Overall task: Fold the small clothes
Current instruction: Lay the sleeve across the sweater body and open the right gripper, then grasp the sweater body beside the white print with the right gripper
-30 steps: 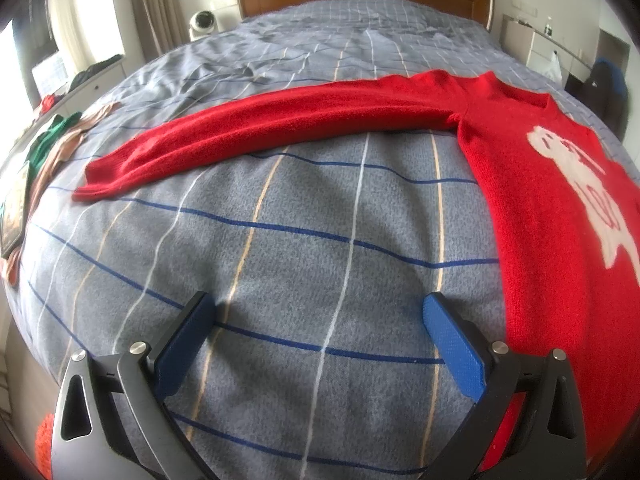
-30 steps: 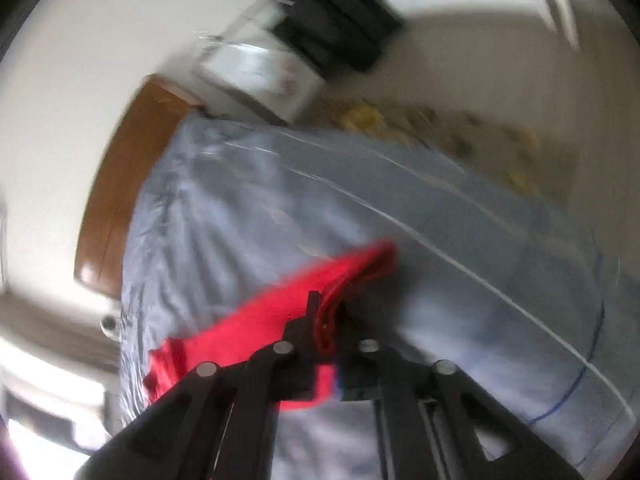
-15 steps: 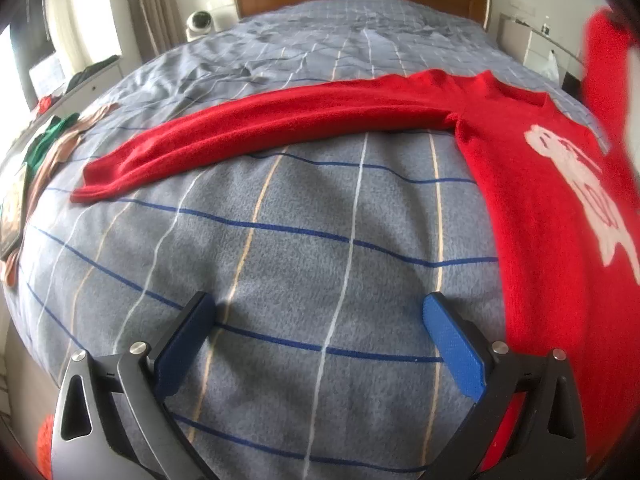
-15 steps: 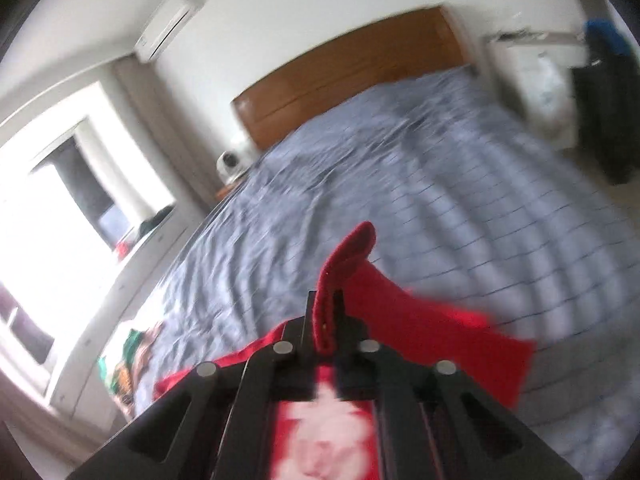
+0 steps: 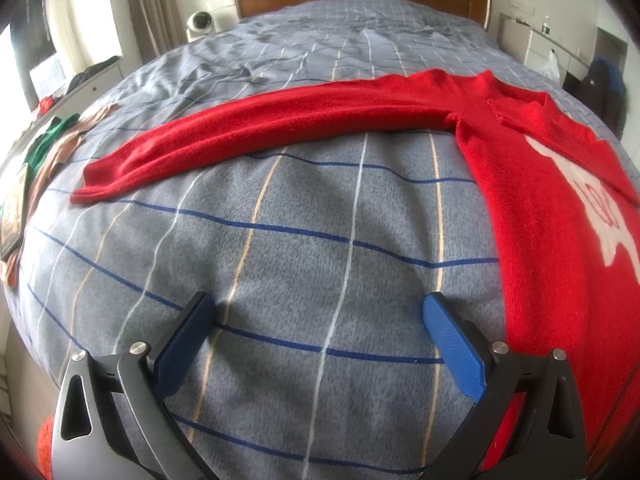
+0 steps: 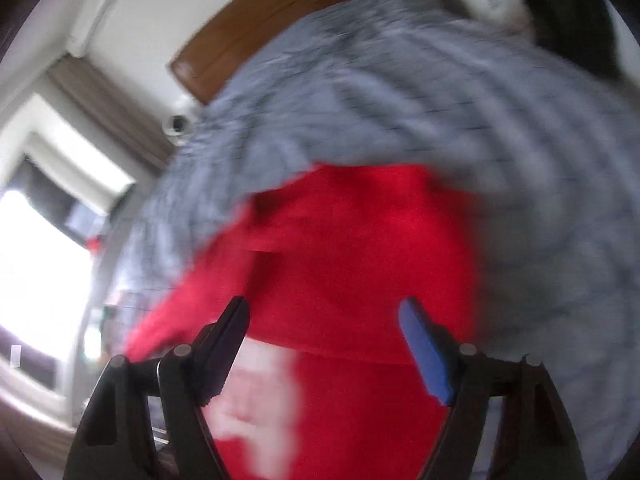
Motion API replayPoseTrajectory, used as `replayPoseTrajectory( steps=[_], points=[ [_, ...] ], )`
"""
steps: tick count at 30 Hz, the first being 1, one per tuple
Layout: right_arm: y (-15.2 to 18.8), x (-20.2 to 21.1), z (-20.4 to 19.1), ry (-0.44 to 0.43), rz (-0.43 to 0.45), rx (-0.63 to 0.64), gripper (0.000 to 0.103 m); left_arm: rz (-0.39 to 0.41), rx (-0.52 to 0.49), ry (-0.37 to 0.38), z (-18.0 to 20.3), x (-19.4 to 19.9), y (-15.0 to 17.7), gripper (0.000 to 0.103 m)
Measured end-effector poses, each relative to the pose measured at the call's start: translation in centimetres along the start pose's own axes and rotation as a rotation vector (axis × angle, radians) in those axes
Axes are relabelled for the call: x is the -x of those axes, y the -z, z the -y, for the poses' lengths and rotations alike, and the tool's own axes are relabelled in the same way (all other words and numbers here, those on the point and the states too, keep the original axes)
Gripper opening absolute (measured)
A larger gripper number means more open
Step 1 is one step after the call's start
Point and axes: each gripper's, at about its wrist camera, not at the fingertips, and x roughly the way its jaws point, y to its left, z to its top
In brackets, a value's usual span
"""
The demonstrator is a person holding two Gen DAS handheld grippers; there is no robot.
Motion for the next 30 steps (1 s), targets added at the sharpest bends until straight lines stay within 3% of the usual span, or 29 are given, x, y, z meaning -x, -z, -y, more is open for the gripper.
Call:
replayPoseTrajectory(
  steps=[6, 10, 13, 22, 25, 27, 30],
  points=[
    [4.6, 4.3, 9.6, 0.153, 0.053, -0.095, 0.077, 0.006, 0.004, -0.011, 0.2, 0.0, 0.1, 0.103],
    [7.4, 6.3, 12.5, 0.216, 0.095, -0.094, 0.077, 0.006, 0.004, -0.011, 0.3, 0.0, 0.1, 0.103],
    [9.0, 6.7, 13.6, 0.200, 0.117, -0.078, 0.077, 0.008, 0.006, -0.013, 0.3, 0.0, 0.1, 0.103],
    [10.1, 6.8, 13.2, 0.203, 0.155, -0.075, 0.079, 0.008, 0.007, -0.013, 0.3, 0.1, 0.1, 0.103],
    [10.2, 7.3, 12.0, 0.272, 0.167, -0.061, 0.079, 0.008, 0.007, -0.014, 0.3, 0.0, 0.1, 0.103],
    [9.5, 7.2, 9.4, 0.282, 0.141, -0.004, 0.079, 0.006, 0.011, -0.015, 0.4, 0.1, 0.1, 0.103],
    [7.4, 6.6, 1.7, 0.210, 0.116, 0.202, 0.079, 0.005, 0.012, -0.015, 0.4, 0.1, 0.0, 0.103]
  ],
)
